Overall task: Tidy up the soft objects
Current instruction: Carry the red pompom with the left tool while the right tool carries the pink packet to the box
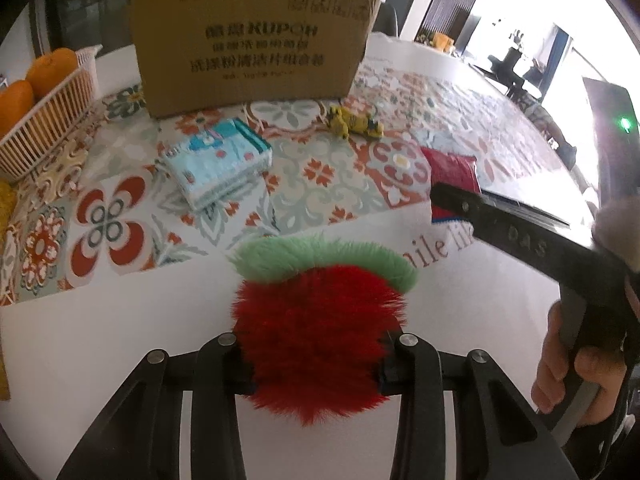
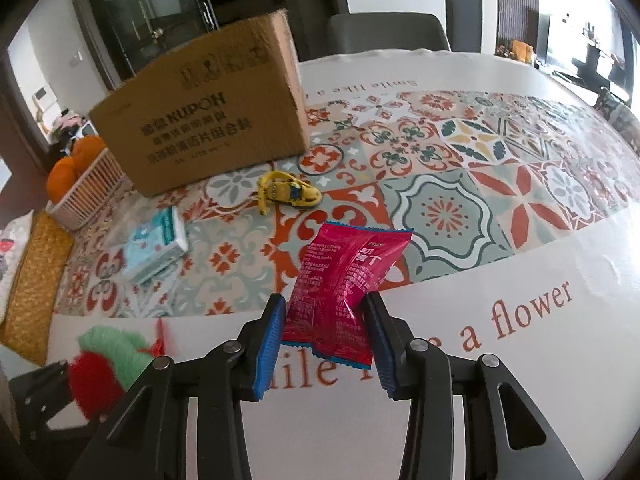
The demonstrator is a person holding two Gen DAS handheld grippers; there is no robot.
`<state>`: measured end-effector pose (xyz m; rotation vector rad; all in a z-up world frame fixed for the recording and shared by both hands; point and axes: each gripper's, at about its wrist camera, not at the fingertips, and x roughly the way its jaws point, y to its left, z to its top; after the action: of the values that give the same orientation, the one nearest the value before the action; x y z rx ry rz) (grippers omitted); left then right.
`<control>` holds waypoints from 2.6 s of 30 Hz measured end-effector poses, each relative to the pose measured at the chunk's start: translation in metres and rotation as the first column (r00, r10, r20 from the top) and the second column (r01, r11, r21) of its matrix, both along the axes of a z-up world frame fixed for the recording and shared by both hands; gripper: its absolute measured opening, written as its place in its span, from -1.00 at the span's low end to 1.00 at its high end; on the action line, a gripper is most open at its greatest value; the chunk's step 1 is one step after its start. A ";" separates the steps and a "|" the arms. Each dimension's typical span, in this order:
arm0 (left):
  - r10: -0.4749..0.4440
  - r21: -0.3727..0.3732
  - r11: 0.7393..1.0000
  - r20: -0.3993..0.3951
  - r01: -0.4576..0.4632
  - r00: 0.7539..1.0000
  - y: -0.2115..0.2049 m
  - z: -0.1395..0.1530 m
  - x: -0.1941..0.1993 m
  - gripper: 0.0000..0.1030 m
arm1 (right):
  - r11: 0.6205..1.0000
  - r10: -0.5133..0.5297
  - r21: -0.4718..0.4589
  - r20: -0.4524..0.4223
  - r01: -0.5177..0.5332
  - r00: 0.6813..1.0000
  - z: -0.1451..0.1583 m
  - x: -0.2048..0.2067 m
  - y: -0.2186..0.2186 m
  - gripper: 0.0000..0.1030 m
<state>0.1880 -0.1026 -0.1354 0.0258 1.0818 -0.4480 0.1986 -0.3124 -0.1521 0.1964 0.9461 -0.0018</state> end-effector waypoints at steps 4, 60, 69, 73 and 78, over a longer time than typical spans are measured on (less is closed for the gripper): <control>0.015 -0.015 1.000 0.042 -0.014 0.999 0.006 0.013 0.000 -0.26 | 1.000 0.017 0.006 0.021 -0.017 1.000 0.012 -0.006 0.007 -0.19; 0.113 -0.082 0.993 0.443 -0.085 0.889 0.057 0.173 0.068 -0.25 | 0.988 0.144 -0.004 0.370 -0.154 0.918 0.168 0.039 0.075 -0.18; 0.105 -0.068 0.994 0.477 -0.083 0.872 0.055 0.187 0.091 -0.25 | 0.986 0.159 -0.013 0.377 -0.167 0.912 0.181 0.067 0.076 -0.19; 0.099 -0.060 0.995 0.485 -0.080 0.869 0.052 0.192 0.102 -0.25 | 0.985 0.165 -0.016 0.371 -0.171 0.914 0.184 0.080 0.073 -0.18; 0.087 -0.044 0.996 0.484 -0.075 0.871 0.046 0.194 0.118 -0.25 | 0.983 0.178 -0.017 0.355 -0.184 0.918 0.188 0.101 0.069 -0.18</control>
<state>0.3063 -0.0566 0.0583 0.0686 0.5770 -0.3519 0.3000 -0.2430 0.0359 0.1184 0.5990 0.2072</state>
